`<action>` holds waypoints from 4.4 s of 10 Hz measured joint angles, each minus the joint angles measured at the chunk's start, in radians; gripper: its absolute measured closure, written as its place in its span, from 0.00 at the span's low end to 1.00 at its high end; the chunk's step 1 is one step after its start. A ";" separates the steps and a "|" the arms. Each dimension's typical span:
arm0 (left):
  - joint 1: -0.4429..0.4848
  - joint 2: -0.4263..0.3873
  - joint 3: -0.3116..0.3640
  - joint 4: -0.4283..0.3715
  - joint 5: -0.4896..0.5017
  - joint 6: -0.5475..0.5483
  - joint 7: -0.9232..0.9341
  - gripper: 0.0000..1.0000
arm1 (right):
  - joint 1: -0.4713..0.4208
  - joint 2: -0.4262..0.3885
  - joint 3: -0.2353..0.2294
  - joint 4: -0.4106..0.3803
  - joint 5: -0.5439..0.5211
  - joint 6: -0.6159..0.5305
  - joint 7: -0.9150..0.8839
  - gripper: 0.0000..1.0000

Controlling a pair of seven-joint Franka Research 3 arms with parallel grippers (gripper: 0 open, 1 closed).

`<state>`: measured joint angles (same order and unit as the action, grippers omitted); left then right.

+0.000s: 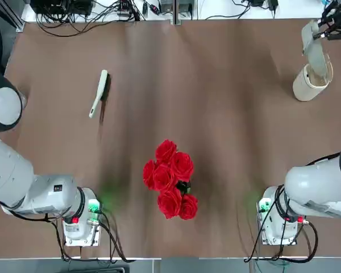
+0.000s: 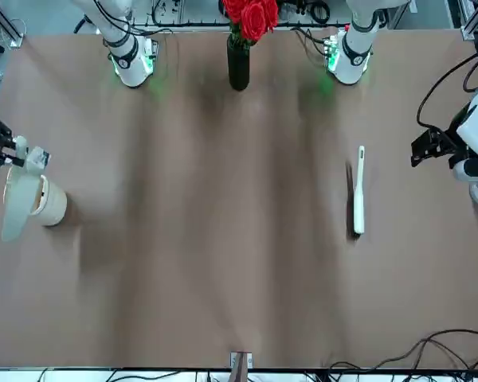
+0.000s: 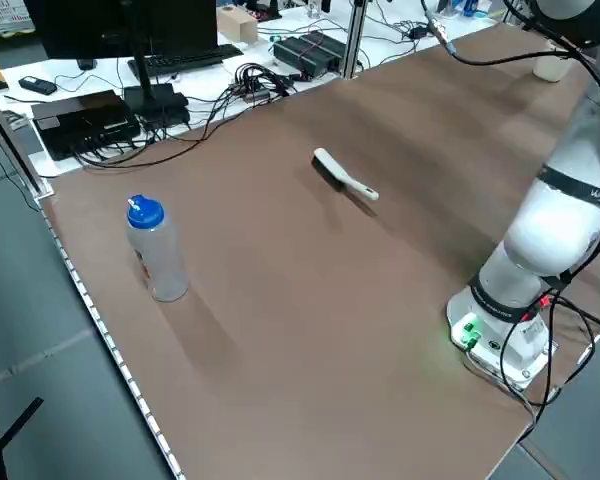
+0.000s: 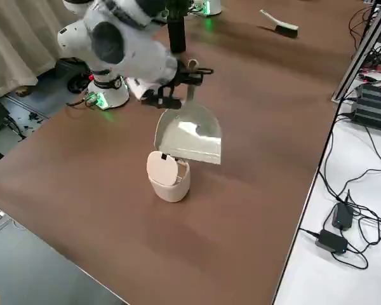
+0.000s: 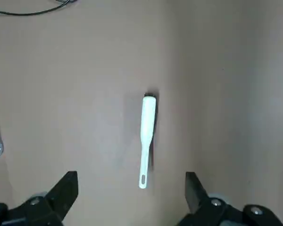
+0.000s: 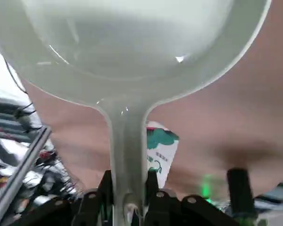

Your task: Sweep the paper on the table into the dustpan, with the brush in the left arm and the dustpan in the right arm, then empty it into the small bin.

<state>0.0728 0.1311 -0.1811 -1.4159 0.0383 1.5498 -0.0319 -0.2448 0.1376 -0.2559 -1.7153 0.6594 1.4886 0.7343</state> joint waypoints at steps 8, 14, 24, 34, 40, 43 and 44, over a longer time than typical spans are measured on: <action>0.000 0.000 -0.006 0.000 0.000 0.000 0.000 0.00 | 0.090 -0.065 0.325 0.002 -0.313 0.073 -0.492 0.67; 0.000 0.000 -0.007 0.000 0.000 0.000 0.000 0.00 | 0.096 -0.066 0.487 -0.122 -0.484 0.248 -1.005 0.67; 0.000 0.000 -0.007 0.001 0.000 0.000 0.000 0.00 | 0.115 -0.064 0.692 -0.415 -0.896 0.661 -1.492 0.67; 0.000 0.000 -0.007 0.001 0.000 0.000 0.000 0.00 | 0.121 0.052 0.725 -0.534 -1.032 0.785 -1.762 0.67; 0.008 0.000 -0.007 0.001 0.000 0.000 0.000 0.00 | 0.100 0.074 0.682 -0.531 -1.075 0.805 -1.743 0.67; 0.007 -0.001 -0.007 0.001 0.000 0.000 0.000 0.00 | 0.099 0.106 0.646 -0.531 -1.122 0.857 -1.743 0.67; 0.007 -0.001 -0.007 0.001 0.000 0.000 0.000 0.00 | 0.099 0.115 0.637 -0.531 -1.128 0.864 -1.743 0.67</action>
<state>0.0799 0.1297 -0.1876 -1.4147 0.0383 1.5498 -0.0315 -0.1461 0.2522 0.3812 -2.2463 -0.4687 2.3523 -1.0088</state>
